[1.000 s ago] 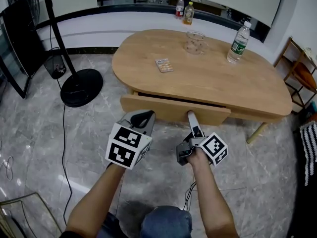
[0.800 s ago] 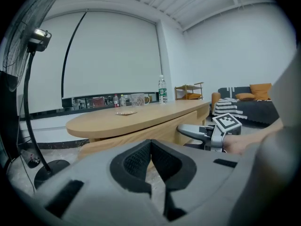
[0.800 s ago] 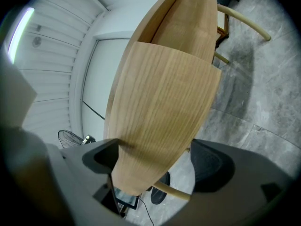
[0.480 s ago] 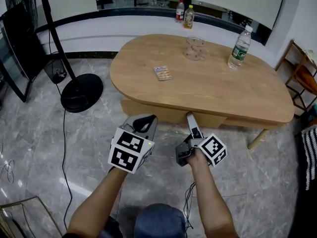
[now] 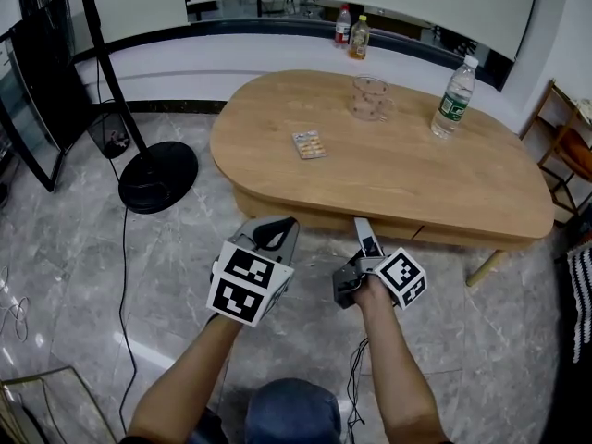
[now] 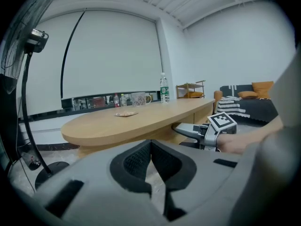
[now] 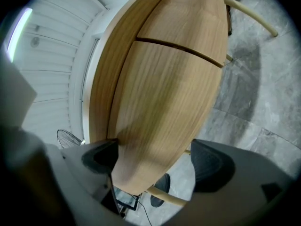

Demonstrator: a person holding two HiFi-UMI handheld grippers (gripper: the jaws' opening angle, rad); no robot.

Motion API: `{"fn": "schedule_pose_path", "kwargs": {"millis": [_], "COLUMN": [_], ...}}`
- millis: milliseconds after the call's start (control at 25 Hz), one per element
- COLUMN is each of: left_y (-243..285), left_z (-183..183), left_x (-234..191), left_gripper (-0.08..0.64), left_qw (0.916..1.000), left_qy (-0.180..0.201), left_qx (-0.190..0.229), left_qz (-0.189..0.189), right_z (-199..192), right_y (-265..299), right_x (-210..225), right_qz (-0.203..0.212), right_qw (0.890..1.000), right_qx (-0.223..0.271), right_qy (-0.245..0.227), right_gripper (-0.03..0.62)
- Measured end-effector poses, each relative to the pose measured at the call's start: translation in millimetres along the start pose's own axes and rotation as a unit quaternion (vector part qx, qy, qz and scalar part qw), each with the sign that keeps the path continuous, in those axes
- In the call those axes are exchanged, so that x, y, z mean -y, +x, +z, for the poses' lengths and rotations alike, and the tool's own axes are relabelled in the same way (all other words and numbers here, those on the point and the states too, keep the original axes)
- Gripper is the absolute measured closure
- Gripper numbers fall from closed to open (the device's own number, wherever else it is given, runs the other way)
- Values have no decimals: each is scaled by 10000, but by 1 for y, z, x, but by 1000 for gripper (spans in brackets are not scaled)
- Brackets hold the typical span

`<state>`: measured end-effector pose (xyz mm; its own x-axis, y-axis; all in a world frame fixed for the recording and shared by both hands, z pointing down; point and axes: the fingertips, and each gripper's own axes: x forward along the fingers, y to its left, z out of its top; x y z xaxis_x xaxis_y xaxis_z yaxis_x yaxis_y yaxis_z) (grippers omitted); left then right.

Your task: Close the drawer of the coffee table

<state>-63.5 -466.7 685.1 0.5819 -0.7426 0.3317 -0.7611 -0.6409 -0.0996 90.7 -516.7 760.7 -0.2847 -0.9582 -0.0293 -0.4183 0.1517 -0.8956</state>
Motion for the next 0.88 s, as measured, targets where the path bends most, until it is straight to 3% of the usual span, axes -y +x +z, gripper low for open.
{"fn": "schedule_pose_path", "kwargs": {"millis": [240,320,480,680,880], "left_y": [-1,-3,-18,-50,-83], "left_z": [3,5,18,63,130], "left_x": [1,0,4,0,-6], "left_gripper": [558,558,558,558,558], "left_qw": [10000,10000,9999,9996,9992], "left_qy": [12,-10,-122,-273,-323], "left_qx": [13,28,-21,-33,-80], "left_qz": [3,12,-63,-98,-210], "right_z": [0,-2,-8,2,36], "right_y": [-3,-7,-26,-54,-76], "right_x": [1,-1,-14,-64,-141], "right_qz": [-56,-163,-380,-685,-877], "right_qw": [10000,9997,9979,9930,9874], "right_qx": [-1,-103,-395,-722,-917], "right_qy": [-36,-142,-350,-629,-943], "right_gripper": [122,155,153,182,223]}}
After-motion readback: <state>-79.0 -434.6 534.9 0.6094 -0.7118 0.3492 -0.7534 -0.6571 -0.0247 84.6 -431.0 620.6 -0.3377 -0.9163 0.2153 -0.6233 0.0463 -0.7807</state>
